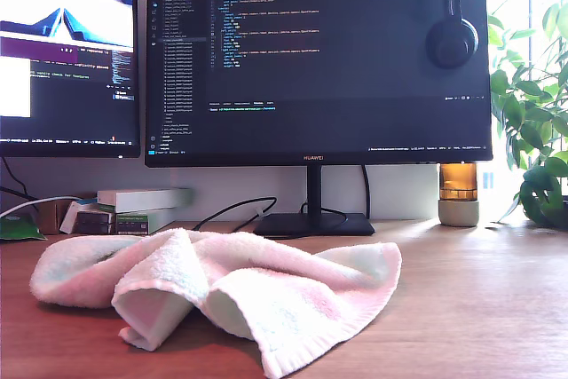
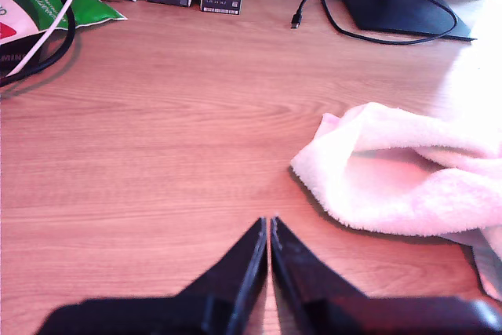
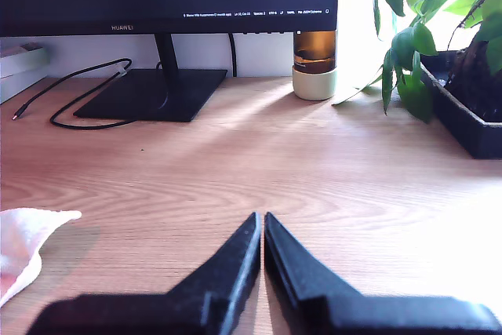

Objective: Fold the tea towel to a neat square and place it to the right

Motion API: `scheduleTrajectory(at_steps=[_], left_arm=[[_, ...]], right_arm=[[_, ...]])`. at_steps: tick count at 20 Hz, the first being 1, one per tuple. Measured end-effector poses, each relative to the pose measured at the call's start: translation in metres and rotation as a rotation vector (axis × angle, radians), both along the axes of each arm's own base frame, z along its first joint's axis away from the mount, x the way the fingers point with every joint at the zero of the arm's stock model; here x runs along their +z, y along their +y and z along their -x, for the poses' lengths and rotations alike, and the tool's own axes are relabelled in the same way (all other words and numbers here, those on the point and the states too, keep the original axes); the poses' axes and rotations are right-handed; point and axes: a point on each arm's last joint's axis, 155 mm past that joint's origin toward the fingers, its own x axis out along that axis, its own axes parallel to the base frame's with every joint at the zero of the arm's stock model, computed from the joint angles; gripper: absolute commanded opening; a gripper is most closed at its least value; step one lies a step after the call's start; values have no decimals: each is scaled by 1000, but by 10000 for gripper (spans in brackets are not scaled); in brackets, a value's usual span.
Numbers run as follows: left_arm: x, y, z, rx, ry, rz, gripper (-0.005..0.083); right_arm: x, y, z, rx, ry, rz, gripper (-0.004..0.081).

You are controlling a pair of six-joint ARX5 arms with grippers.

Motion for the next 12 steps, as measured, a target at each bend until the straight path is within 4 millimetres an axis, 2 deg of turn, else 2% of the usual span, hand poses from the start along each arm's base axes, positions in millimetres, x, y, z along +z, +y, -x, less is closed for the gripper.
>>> scheduleTrajectory(at_steps=[1,3,4,8,10,12], left_arm=[[4,0,-2,12,-12,21,-12],[40,1,-14,21,-161,48,-12],[47,1,-15,22,-185,49,-12],[45,-1,-14,14,-175,54,-13],[48,-18,-9,-73,-172,109,-19],[52,-40,-1,-184,-168,157,-19]], right_arm=[[0,4,1,18,1,-19,-12],[1,5,1,19,6,-53,-12],[1,5,1,19,6,-54,-12],[1,5,1,19,7,-56,-12],[1,6,1,20,7,-61,-12],[2,11,2,34,18,-137,-13]])
